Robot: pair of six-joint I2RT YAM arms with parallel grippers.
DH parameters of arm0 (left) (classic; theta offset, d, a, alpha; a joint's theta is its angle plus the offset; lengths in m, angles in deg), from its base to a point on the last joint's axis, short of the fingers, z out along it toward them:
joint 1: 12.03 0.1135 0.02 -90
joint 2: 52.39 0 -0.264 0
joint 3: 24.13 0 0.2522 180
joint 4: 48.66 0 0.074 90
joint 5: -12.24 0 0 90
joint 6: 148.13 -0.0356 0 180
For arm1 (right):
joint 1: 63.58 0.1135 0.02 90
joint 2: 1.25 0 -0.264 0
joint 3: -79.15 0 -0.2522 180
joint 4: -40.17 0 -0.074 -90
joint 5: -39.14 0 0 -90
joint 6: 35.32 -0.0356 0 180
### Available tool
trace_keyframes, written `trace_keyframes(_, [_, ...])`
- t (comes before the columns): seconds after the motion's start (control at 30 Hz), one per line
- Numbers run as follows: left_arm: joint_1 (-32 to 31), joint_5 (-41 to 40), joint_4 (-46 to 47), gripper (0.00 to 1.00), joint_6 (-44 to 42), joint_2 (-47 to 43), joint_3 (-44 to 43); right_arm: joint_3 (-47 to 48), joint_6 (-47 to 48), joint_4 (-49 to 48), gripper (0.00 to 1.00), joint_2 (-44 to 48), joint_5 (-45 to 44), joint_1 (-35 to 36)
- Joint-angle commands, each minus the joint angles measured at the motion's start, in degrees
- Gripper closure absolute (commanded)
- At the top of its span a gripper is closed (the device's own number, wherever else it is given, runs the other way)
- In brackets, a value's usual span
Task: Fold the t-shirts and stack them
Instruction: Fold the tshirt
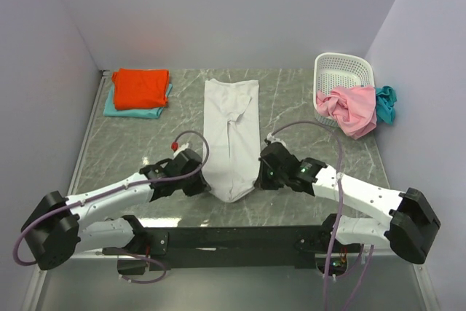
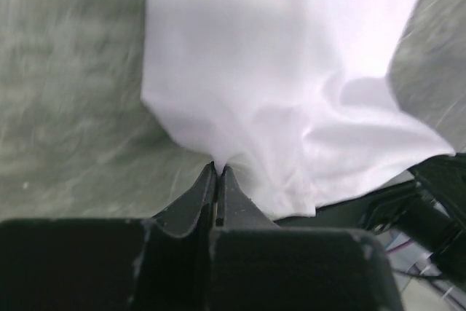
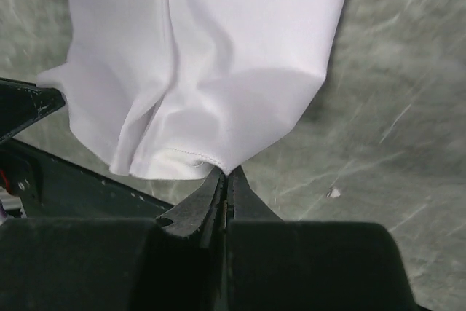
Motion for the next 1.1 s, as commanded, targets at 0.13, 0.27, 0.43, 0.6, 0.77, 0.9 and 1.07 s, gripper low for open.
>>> trace_keyframes(0.13, [8.2,-1.7,2.5,0.99,-8.0,4.8,-9.5,8.5,7.7,0.2,1.00,-3.3,0.2,-8.5])
trace_keyframes(0.27, [11.7,0.4,4.9,0.99,-11.7,7.4,-13.1,14.1,10.0,-0.9,1.00,-7.2,1.0,-11.8])
trace_keyframes(0.43, [16.9,2.5,3.1,0.99,-15.8,13.6,-20.0,21.4,12.1,-0.1,1.00,-13.0,3.3,-14.6])
trace_keyframes(0.6, [20.2,4.7,3.7,0.99,-18.6,19.2,-25.5,27.3,13.3,0.5,1.00,-18.9,4.6,-17.7])
trace_keyframes(0.77, [23.1,6.8,3.6,1.00,-21.4,25.5,-31.7,32.8,14.6,1.3,1.00,-23.9,5.3,-19.7])
trace_keyframes(0.9, [24.4,8.5,3.0,0.99,-23.4,29.7,-36.1,35.8,15.2,1.6,1.00,-27.3,5.8,-21.5])
trace_keyframes(1.07, [25.3,8.4,2.2,0.99,-24.8,34.4,-40.6,39.6,15.9,0.8,1.00,-31.9,7.5,-23.2])
